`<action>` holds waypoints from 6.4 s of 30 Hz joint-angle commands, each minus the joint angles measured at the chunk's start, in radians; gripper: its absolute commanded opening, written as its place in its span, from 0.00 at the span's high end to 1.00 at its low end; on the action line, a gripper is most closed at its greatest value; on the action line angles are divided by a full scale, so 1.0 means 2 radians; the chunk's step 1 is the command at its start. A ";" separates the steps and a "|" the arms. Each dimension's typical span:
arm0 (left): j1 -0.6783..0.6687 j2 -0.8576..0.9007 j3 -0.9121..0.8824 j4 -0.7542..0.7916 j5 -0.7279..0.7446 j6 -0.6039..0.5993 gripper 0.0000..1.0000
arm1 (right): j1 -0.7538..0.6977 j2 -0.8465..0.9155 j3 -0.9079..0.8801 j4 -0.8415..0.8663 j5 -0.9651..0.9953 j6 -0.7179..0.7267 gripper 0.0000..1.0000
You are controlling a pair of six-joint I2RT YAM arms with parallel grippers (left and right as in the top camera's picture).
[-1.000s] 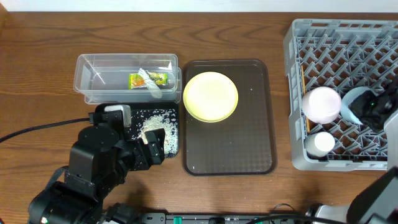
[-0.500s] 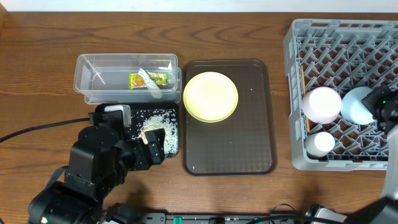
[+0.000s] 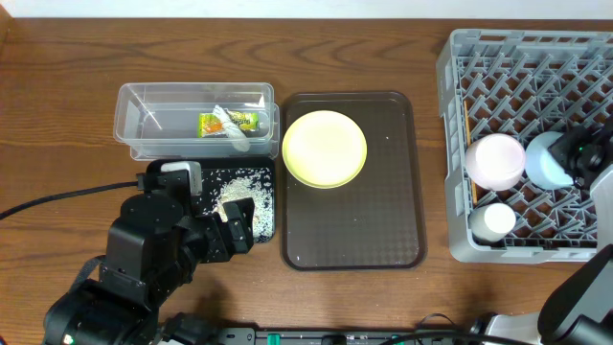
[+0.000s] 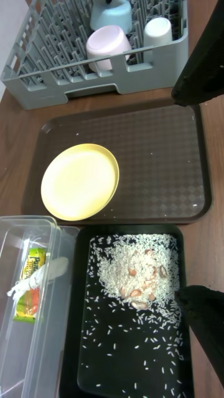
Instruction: Sort waste into correct bins and load items into the dishwasher rack
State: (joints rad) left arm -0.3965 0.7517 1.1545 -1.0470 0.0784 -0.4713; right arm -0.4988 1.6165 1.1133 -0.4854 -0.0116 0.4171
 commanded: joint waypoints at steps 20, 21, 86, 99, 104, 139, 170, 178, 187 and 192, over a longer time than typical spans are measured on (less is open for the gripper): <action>-0.002 0.000 0.004 0.000 -0.005 0.003 0.06 | 0.036 -0.076 0.014 -0.008 -0.127 0.006 0.94; -0.002 0.000 0.004 0.000 -0.005 0.003 0.06 | 0.039 -0.089 0.014 -0.010 -0.143 0.006 0.92; -0.002 0.000 0.004 0.000 -0.005 0.003 0.06 | 0.340 -0.256 -0.017 -0.093 0.433 -0.055 0.99; -0.002 0.000 0.004 0.000 -0.005 0.003 0.06 | 0.233 -0.203 -0.017 0.093 0.473 -0.203 0.99; -0.002 0.000 0.004 0.000 -0.004 0.003 0.06 | 0.228 -0.134 -0.017 0.187 0.482 -0.296 0.99; -0.002 0.000 0.004 0.000 -0.005 0.003 0.06 | 0.261 0.004 -0.017 0.350 0.540 -0.398 0.01; -0.002 0.000 0.004 0.000 -0.005 0.003 0.06 | 0.450 -0.459 -0.009 -0.147 -0.077 -0.136 0.01; -0.002 0.000 0.004 0.000 -0.005 0.003 0.06 | 0.449 -0.477 -0.009 -0.205 -0.062 -0.196 0.01; -0.002 0.000 0.004 0.000 -0.005 0.003 0.06 | 0.449 -0.477 -0.009 -0.204 -0.055 -0.257 0.01; -0.002 0.000 0.004 0.000 -0.005 0.003 0.06 | 0.434 -0.483 -0.020 -0.197 -0.032 -0.258 0.01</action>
State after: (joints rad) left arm -0.3965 0.7517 1.1545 -1.0470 0.0784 -0.4713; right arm 0.3843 0.6647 1.0859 -0.8906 -0.1093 -0.0677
